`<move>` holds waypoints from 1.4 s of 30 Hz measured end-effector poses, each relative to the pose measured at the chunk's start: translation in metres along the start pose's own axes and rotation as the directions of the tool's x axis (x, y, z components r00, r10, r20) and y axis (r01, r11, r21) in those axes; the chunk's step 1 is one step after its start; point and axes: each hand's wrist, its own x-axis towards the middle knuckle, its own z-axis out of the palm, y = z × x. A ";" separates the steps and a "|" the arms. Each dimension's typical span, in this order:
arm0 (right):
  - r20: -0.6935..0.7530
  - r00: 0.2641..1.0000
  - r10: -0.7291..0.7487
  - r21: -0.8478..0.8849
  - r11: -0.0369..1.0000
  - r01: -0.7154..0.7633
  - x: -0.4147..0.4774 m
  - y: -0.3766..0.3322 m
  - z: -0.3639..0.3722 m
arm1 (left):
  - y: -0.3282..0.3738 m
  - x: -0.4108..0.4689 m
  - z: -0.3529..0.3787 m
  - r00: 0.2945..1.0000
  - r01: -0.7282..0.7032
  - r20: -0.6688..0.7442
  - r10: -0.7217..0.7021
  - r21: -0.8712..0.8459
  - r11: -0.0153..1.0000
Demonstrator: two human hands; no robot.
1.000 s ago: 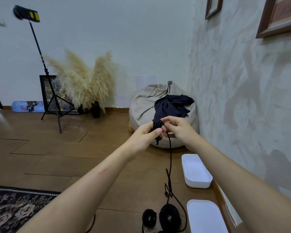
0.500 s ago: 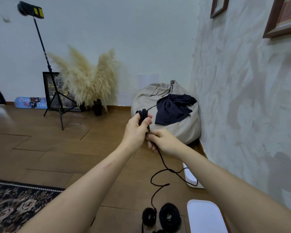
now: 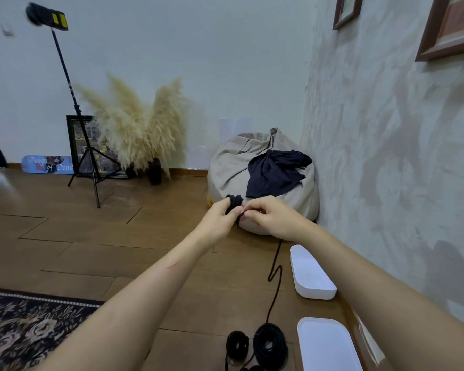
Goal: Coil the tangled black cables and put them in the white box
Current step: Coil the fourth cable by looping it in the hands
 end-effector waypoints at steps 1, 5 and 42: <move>-0.019 1.000 -0.011 -0.024 1.000 0.010 -0.002 0.001 -0.002 | 0.003 -0.002 0.001 0.997 0.022 0.070 -0.019 -0.041 0.999; -0.071 0.997 -0.029 -0.027 0.999 0.027 -0.005 0.003 -0.008 | 0.007 -0.005 0.000 0.959 0.163 0.258 -0.122 -0.145 0.976; -0.110 0.911 0.398 0.407 0.854 -0.324 0.003 0.024 0.014 | 0.011 -0.013 0.017 0.985 0.096 -0.146 -0.094 0.012 0.995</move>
